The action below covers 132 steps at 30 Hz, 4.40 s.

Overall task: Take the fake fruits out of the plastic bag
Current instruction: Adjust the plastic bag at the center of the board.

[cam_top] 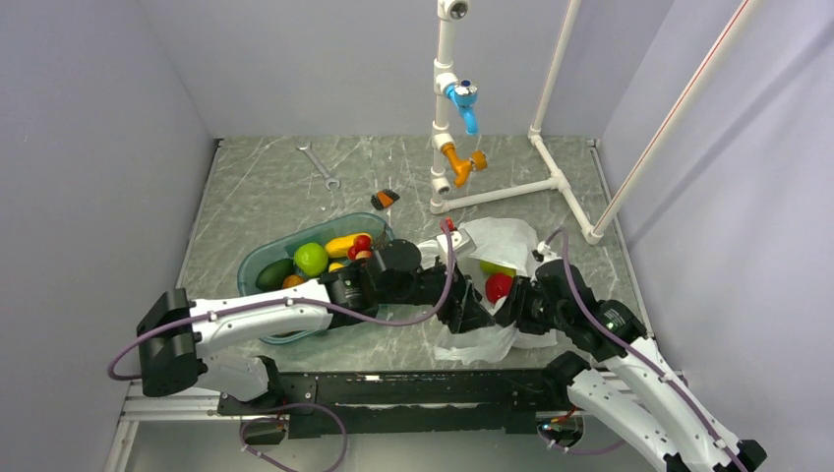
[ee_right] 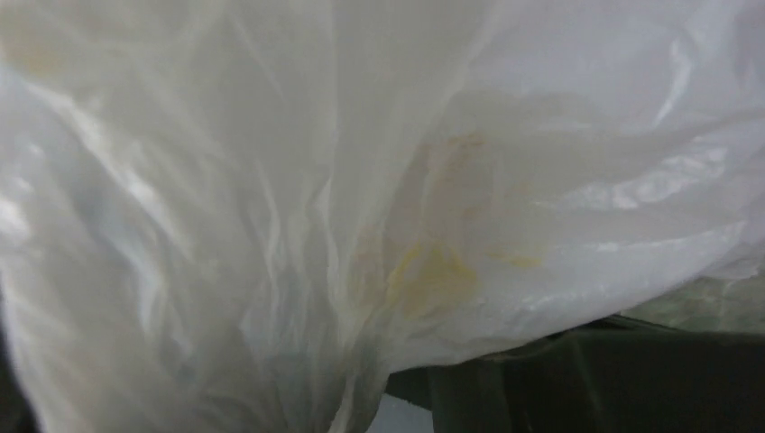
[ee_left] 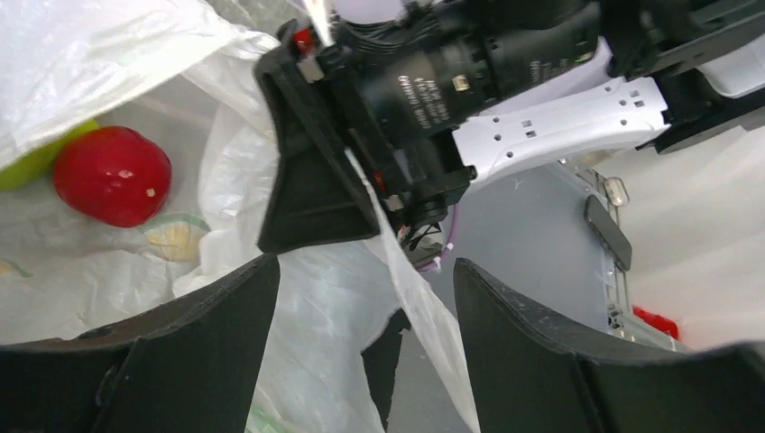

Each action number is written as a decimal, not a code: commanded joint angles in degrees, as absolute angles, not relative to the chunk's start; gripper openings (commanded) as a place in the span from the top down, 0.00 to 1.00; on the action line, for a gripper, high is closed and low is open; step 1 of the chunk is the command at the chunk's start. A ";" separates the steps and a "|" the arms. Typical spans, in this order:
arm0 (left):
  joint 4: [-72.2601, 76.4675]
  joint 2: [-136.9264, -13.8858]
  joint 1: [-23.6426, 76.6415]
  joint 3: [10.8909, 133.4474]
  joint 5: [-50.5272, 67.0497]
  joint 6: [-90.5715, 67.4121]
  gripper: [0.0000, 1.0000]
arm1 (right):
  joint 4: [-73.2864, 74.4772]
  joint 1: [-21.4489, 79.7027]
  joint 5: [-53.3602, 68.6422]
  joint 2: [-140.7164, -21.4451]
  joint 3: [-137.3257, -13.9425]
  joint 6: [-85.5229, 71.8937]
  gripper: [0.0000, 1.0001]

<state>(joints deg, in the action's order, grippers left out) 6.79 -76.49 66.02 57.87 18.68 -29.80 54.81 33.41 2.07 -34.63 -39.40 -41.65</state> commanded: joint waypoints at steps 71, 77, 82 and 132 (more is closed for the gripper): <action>20.65 -99.81 69.62 58.07 -25.32 -36.87 0.07 | 65.48 33.59 0.10 -32.39 -48.88 -39.18 0.05; 18.32 -93.32 69.61 54.93 -19.62 -36.86 0.09 | 62.98 33.53 -9.31 -40.96 -58.81 -32.06 0.01; 19.85 -89.68 69.61 52.16 -15.90 -39.48 0.11 | 58.30 33.53 -11.60 -47.64 -63.88 -22.15 0.01; 30.15 -90.98 91.84 44.29 -33.88 -25.17 0.09 | 36.31 31.95 -0.82 -50.33 -59.94 -26.93 1.00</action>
<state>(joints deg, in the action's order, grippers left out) 30.55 -94.30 91.37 43.79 -29.98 -29.17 38.85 32.69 -6.57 -54.04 -60.36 -27.94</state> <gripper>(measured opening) 0.891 0.009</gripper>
